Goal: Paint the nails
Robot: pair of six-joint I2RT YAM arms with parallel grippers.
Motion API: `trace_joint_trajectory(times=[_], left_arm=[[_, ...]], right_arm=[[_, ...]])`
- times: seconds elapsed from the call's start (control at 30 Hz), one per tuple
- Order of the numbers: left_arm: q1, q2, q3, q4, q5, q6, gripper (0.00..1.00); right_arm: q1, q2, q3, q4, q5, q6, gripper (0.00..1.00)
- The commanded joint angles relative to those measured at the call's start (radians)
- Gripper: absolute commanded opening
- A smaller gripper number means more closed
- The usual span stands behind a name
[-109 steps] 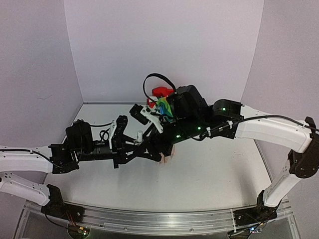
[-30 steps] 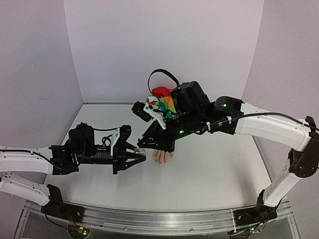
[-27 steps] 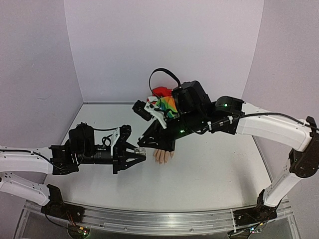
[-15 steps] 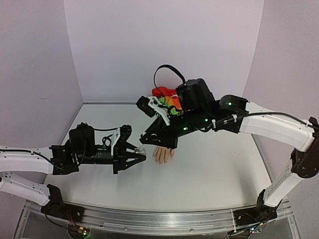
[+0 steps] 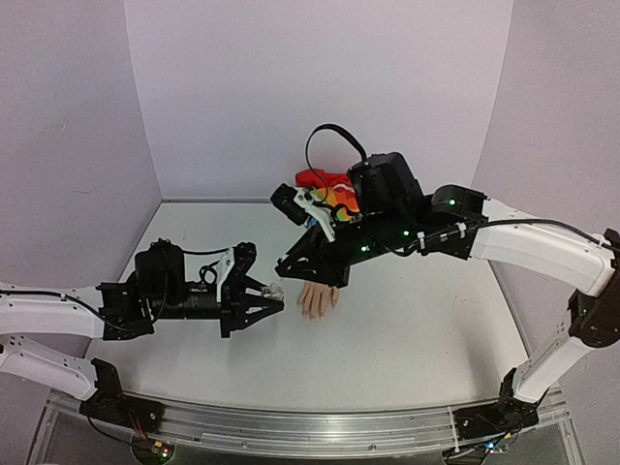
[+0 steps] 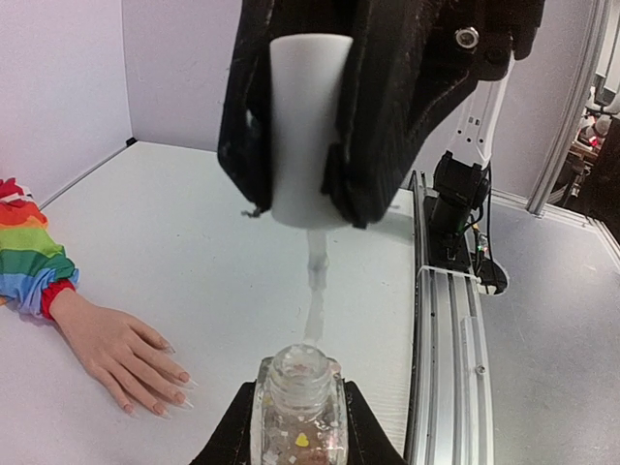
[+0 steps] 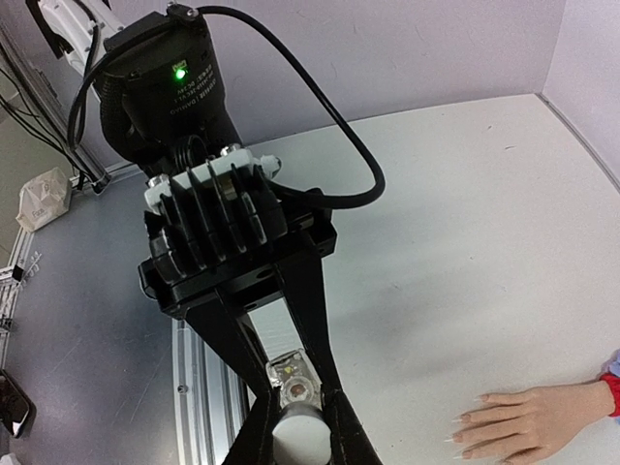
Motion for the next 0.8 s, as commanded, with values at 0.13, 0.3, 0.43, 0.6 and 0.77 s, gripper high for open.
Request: trace_joint_trajectory(times=[0.13,0.3,0.43,0.6,0.77], left_arm=[[0.001,-0.035,-0.010,0.024,-0.146,0.013,0.00],[0.001,-0.113,-0.031,0.031,-0.333,0.016,0.00],[0.000,-0.162,0.020,-0.028,-0.575,-0.001,0.00],[0.001,-0.150,0.186,-0.202,-0.689,0.007,0.00],[0.000,-0.138,0.279,-0.303,-0.709,0.040,0.00]], right_arm=[[-0.011,-0.116,-0.077,0.061,0.129,0.155,0.00],[-0.012,-0.144,-0.179,0.094,0.346,0.378,0.00],[-0.011,-0.122,-0.268,0.109,0.618,0.672,0.00],[-0.011,-0.045,-0.315,0.109,0.783,0.922,0.00],[-0.011,0.086,-0.299,0.121,0.817,1.031,0.00]])
